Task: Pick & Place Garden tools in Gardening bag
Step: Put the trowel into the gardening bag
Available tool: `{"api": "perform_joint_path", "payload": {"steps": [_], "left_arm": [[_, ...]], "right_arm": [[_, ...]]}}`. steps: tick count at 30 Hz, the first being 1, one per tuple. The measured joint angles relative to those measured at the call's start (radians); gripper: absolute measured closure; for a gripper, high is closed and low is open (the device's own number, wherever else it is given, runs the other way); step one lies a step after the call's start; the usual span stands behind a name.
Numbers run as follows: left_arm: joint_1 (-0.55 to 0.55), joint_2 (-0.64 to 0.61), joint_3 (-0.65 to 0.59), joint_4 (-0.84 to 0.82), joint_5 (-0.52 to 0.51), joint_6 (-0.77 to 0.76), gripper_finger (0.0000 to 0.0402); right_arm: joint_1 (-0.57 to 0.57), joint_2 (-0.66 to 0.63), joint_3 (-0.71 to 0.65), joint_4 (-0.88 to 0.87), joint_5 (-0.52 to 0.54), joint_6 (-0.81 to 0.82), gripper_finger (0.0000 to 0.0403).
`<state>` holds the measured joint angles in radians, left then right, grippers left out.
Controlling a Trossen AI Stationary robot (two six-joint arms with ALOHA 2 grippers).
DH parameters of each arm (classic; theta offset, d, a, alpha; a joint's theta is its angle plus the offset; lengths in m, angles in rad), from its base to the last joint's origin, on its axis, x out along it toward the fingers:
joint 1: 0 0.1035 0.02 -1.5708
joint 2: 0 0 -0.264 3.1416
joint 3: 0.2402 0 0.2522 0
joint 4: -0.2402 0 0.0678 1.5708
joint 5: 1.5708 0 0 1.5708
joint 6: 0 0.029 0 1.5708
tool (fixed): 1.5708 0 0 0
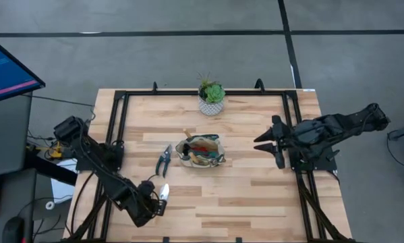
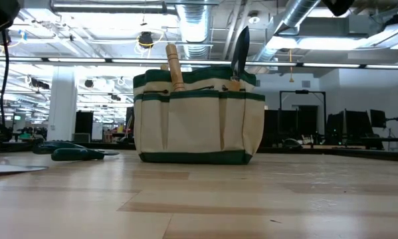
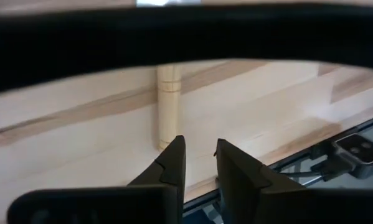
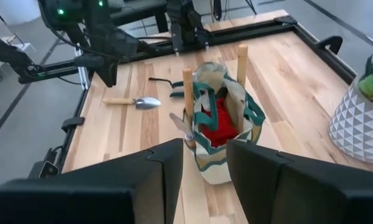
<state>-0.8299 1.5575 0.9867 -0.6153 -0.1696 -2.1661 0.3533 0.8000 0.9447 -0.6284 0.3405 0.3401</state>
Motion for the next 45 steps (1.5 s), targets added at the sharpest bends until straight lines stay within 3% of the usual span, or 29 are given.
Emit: {"api": "perform_joint_path", "payload": {"steps": [4,11,14,18,26,30,36,45], "left_arm": [[-0.001,-0.017,0.0,0.023,-0.06,0.046,0.0342],[0.012,-0.041,0.0,0.022,-0.068,0.168,0.0348],[0.016,-0.04,0.0,0.02,-0.023,0.173,0.0339],[0.022,-0.04,0.0,0.015,0.045,0.171,0.0302],[0.036,0.027,0.0,0.006,0.061,0.125,0.0195],[0.061,0.082,0.0,0.006,0.075,0.129,0.0167],[0.134,0.115,0.0,0.008,0.078,0.218,0.0168],[0.187,0.183,-0.001,0.004,0.203,0.319,0.0183]], "right_arm": [[0.0,0.004,0.0,-0.02,0.0,0.015,0.0287],[0.0,0.004,0.0,-0.03,-0.001,0.021,0.0287],[0.0,0.004,0.0,-0.03,-0.001,0.027,0.0287],[0.0,0.004,0.0,-0.03,-0.001,0.028,0.0287],[0.0,0.006,0.0,-0.037,-0.003,0.053,0.0287],[0.0,0.006,0.0,-0.049,-0.003,0.054,0.0287],[0.0,0.006,0.0,-0.048,-0.003,0.054,0.0287],[0.0,0.006,-0.001,-0.054,-0.005,0.08,0.0287]]}}
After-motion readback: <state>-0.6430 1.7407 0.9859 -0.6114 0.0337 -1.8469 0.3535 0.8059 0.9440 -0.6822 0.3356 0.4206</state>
